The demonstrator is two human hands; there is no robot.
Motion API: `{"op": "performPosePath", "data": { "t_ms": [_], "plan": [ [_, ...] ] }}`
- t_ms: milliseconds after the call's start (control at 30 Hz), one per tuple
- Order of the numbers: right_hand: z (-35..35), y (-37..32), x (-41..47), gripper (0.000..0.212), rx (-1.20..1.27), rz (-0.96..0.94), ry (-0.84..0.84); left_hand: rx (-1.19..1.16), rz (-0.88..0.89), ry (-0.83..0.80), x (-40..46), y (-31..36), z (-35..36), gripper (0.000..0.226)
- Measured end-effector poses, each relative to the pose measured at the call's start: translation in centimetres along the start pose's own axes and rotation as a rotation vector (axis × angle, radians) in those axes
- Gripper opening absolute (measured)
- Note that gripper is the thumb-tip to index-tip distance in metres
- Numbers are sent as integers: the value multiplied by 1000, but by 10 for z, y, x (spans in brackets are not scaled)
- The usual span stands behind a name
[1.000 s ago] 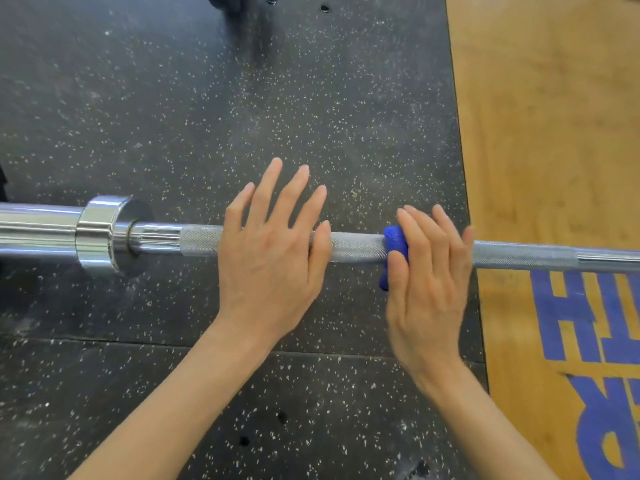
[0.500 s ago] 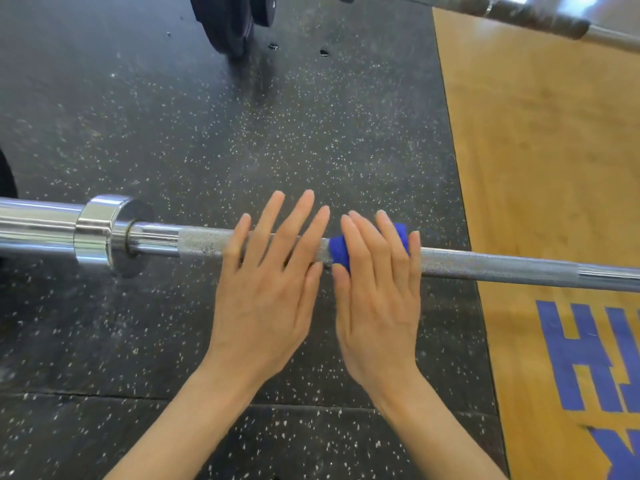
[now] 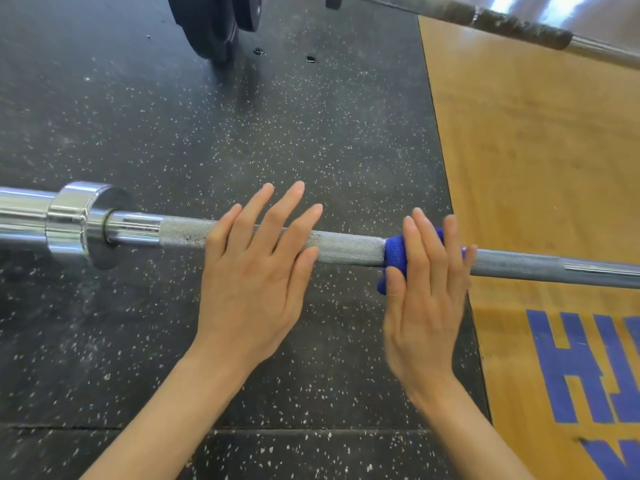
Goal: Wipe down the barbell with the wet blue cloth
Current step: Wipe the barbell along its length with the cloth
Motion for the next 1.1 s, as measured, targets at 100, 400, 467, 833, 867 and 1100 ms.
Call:
{"op": "performPosePath", "data": {
  "t_ms": [100,400,467,833,867,1100],
  "plan": [
    [17,-32,4,47,27,-32,-32,-6,-16,6,7,-1,4,44],
    [25,-19,17,45,-10,-97,-34,-15,-19,-22,22,-6,13,46],
    [33,-37,22,45,33,-218,-67,-20,-7,-26,26,-8,14,45],
    [40,-32,15,45,44,-237,-38,6,69,-9,30,-11,19,49],
    [39,-24,16,44,23,-276,-36,6,67,-8,31,-11,19,49],
    [40,-18,19,47,16,-162,0,-5,6,-9,36,-10,23,47]
  ]
}}
Point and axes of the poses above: each hand's wrist, its own x-axis towards the middle knuckle, its own z-axis out of the palm, y = z × x, the point moved 7 cm from there along x, towards the middle knuckle, and after that the axes turned 14 degrees about y, right-handed, at the moved point
